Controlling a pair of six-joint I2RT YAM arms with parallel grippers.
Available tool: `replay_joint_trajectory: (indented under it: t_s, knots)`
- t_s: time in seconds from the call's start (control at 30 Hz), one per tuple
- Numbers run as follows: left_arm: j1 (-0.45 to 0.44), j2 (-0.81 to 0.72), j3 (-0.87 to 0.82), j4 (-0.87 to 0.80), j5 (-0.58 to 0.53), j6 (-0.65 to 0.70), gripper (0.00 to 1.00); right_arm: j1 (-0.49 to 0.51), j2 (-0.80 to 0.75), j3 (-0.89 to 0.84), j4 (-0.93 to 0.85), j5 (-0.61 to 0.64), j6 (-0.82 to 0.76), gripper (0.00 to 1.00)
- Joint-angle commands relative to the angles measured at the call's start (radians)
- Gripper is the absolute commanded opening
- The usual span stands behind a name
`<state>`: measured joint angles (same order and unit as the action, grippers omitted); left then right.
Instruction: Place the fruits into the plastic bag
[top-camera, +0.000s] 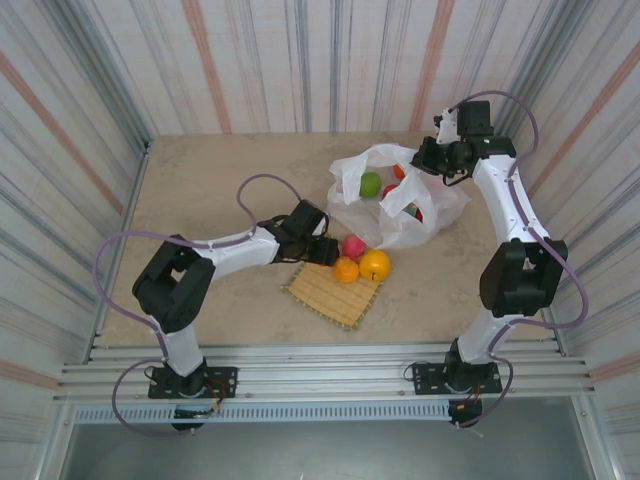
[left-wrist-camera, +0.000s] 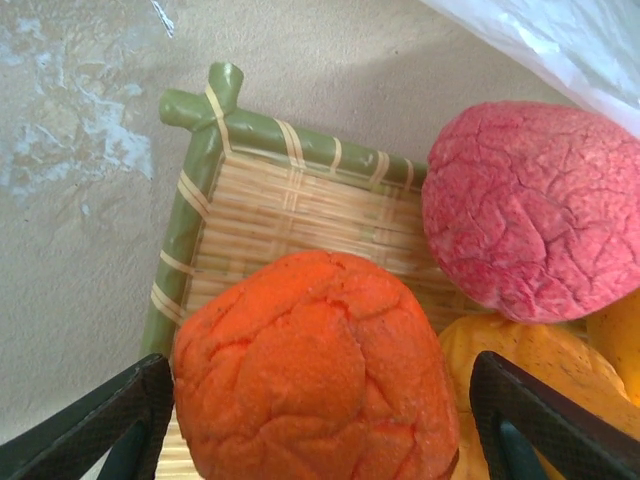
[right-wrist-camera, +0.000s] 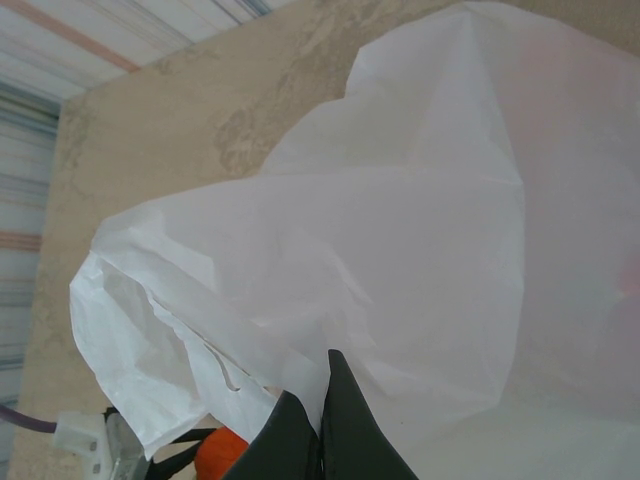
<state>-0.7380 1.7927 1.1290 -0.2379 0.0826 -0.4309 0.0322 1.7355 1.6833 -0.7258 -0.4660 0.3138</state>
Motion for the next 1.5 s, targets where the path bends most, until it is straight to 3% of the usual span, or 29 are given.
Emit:
replay_joint_trajectory:
  t_s: [0.0, 0.37, 0.7, 1.13, 1.47]
  knots:
    - [-0.007, -0.033, -0.020, -0.037, -0.024, 0.024, 0.80, 0.002, -0.009, -0.013, 0.003, -0.011, -0.008, 0.00]
    - [-0.009, 0.002, 0.000, -0.035, -0.047, 0.035, 0.76, 0.003, -0.011, -0.015, 0.001, -0.011, -0.008, 0.00]
    - [-0.009, -0.006, 0.008, -0.031, -0.048, 0.045, 0.65, 0.004, -0.012, -0.016, 0.001, -0.009, -0.009, 0.00]
    - [-0.012, -0.180, -0.065, -0.037, -0.101, 0.044, 0.60, 0.003, -0.007, -0.005, 0.003, -0.011, -0.007, 0.00]
    - [-0.091, -0.256, 0.016, 0.039, -0.072, 0.109, 0.60, 0.003, -0.004, 0.001, 0.001, -0.012, -0.007, 0.00]
